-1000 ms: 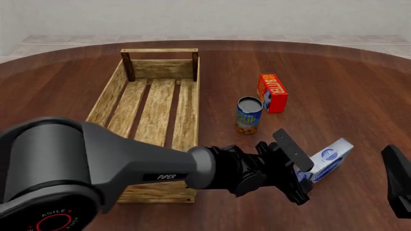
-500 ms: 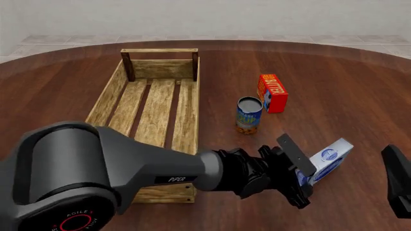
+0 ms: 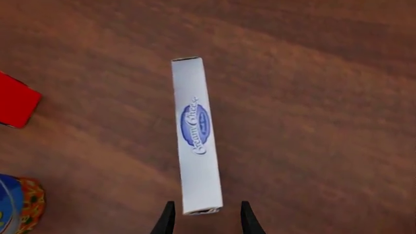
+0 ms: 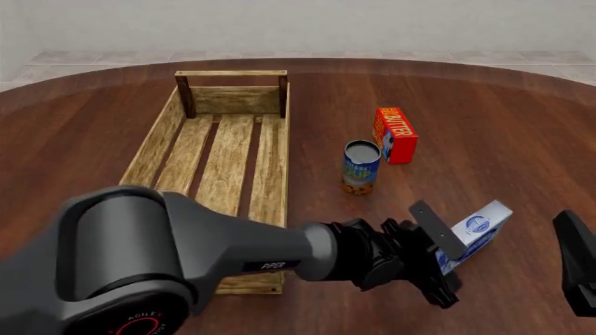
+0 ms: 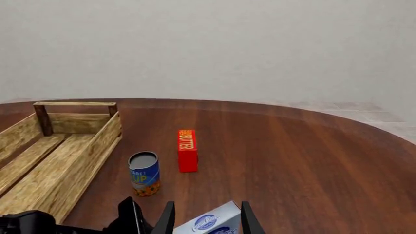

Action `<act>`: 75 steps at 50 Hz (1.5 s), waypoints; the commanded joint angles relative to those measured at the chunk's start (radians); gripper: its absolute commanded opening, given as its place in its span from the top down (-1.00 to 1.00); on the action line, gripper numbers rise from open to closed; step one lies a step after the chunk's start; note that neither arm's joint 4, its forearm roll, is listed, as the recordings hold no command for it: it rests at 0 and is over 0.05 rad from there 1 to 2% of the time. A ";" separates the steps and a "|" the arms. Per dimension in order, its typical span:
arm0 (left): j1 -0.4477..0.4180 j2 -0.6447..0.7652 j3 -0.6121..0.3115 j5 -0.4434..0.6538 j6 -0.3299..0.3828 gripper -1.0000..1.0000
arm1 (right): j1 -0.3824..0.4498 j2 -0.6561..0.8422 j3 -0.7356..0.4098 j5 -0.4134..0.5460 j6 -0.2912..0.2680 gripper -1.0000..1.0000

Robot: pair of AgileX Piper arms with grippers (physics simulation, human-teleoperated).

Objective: Pick up the cream cheese and put it in the tray.

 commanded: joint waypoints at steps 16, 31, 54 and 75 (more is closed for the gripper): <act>-0.001 0.039 -0.048 0.048 -0.057 -1.00 | 0.000 0.000 0.000 0.000 -0.001 -1.00; 0.009 0.033 -0.043 0.053 -0.088 -1.00 | 0.000 0.000 0.000 0.001 -0.002 -1.00; 0.005 0.035 -0.042 0.045 -0.096 1.00 | 0.001 0.000 0.000 0.001 -0.003 -1.00; 0.060 -0.079 0.085 -0.065 -0.032 1.00 | -0.001 0.000 0.000 0.002 -0.002 -1.00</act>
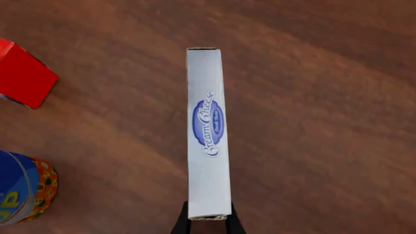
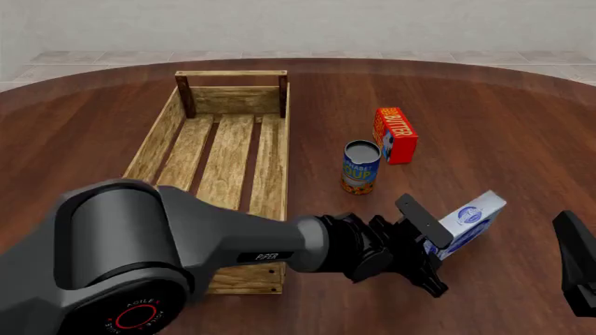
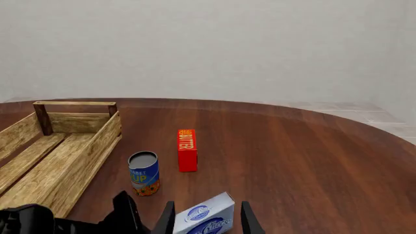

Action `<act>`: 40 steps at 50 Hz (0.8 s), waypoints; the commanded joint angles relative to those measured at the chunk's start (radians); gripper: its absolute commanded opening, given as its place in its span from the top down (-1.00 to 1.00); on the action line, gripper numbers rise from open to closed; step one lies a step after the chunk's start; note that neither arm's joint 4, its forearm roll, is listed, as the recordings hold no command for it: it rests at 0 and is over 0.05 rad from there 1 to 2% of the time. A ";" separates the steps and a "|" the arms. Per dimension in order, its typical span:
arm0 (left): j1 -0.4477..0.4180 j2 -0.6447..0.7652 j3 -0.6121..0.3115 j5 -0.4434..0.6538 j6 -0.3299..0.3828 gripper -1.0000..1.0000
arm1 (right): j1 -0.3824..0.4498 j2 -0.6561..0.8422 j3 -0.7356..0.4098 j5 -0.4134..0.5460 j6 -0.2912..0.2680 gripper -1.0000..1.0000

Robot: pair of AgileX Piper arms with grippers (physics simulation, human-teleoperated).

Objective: Pick up the cream cheese and put it in the tray.

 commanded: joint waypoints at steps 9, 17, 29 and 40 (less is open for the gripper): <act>0.069 -0.146 0.128 -0.107 0.066 1.00 | -0.003 0.000 0.001 0.004 0.004 -1.00; 0.067 -0.191 0.155 -0.101 0.055 1.00 | -0.004 0.000 0.001 0.004 0.005 -1.00; 0.063 -0.241 0.170 -0.092 0.048 1.00 | -0.002 0.000 0.001 0.005 0.004 -1.00; 0.094 -0.300 0.202 -0.089 0.047 1.00 | -0.001 0.000 0.001 0.005 0.002 -1.00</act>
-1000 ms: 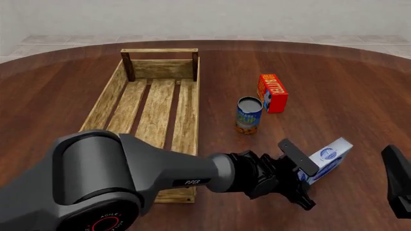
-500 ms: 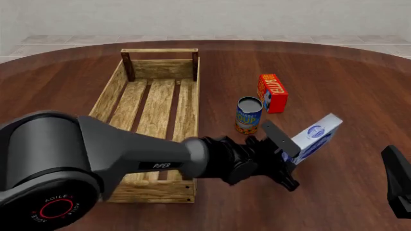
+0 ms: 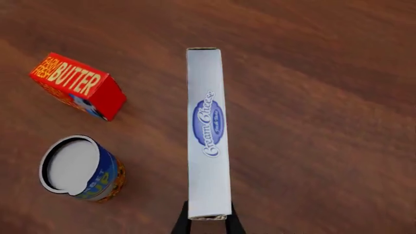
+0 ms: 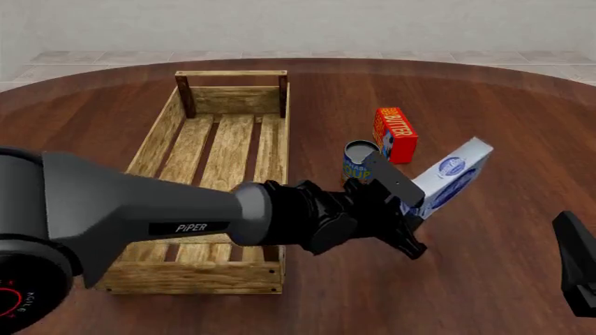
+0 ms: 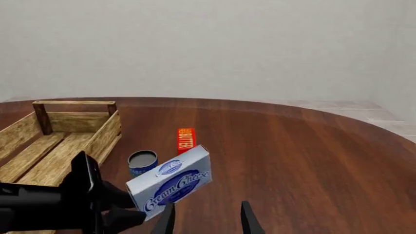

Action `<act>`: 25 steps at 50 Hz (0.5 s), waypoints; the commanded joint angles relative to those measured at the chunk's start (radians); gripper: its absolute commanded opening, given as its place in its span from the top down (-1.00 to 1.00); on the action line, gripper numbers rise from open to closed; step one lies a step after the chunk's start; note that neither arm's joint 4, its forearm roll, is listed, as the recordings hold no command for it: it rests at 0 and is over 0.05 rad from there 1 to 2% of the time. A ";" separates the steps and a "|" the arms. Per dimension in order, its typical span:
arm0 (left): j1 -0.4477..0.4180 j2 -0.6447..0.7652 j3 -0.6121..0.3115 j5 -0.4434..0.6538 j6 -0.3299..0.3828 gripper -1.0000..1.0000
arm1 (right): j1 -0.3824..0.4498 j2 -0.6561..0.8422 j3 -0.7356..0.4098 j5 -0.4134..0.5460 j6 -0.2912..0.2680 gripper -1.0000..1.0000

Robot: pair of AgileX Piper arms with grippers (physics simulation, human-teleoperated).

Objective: Pick up the cream cheese and put it in the tray.

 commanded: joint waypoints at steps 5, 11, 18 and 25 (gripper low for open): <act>0.037 -0.091 0.028 0.006 0.017 1.00 | 0.002 0.000 0.000 0.000 -0.002 -1.00; 0.041 -0.112 0.041 0.005 0.036 1.00 | 0.004 0.000 0.000 0.001 -0.005 -1.00; 0.057 -0.128 0.058 0.000 0.041 1.00 | 0.004 0.000 0.000 0.000 -0.005 -1.00; 0.079 -0.146 0.077 -0.007 0.042 1.00 | 0.005 0.000 0.000 0.000 -0.005 -1.00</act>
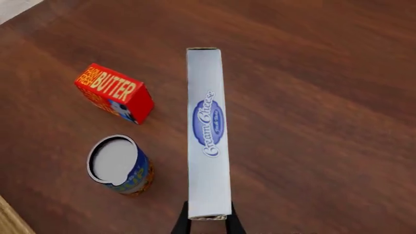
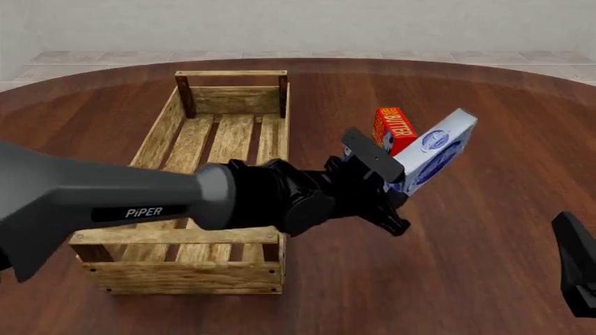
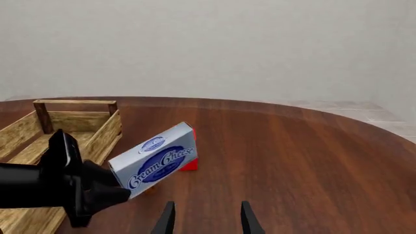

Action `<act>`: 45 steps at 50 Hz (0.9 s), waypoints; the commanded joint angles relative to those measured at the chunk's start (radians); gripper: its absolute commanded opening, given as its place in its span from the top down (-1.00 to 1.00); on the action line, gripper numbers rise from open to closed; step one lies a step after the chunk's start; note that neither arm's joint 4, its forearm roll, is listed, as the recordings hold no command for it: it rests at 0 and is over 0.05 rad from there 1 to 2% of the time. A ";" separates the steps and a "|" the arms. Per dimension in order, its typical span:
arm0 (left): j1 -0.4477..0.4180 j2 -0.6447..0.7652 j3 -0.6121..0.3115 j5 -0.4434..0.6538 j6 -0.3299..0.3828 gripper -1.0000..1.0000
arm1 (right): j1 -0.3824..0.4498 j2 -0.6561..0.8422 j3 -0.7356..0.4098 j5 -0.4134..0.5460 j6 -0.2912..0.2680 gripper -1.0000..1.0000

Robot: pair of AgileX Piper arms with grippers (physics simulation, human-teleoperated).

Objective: Pick up the cream cheese and put it in the tray.

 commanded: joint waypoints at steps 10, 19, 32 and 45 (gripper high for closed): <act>0.058 -0.091 0.050 -0.004 0.001 1.00 | 0.001 0.000 0.000 -0.001 -0.002 -1.00; 0.104 -0.160 0.083 0.003 -0.037 1.00 | -0.001 0.000 0.000 0.001 -0.001 -1.00; 0.153 -0.194 0.112 0.000 -0.008 1.00 | -0.004 0.000 0.000 0.002 0.001 -1.00; 0.204 -0.226 0.128 0.003 -0.005 1.00 | -0.005 0.000 0.000 0.002 0.001 -1.00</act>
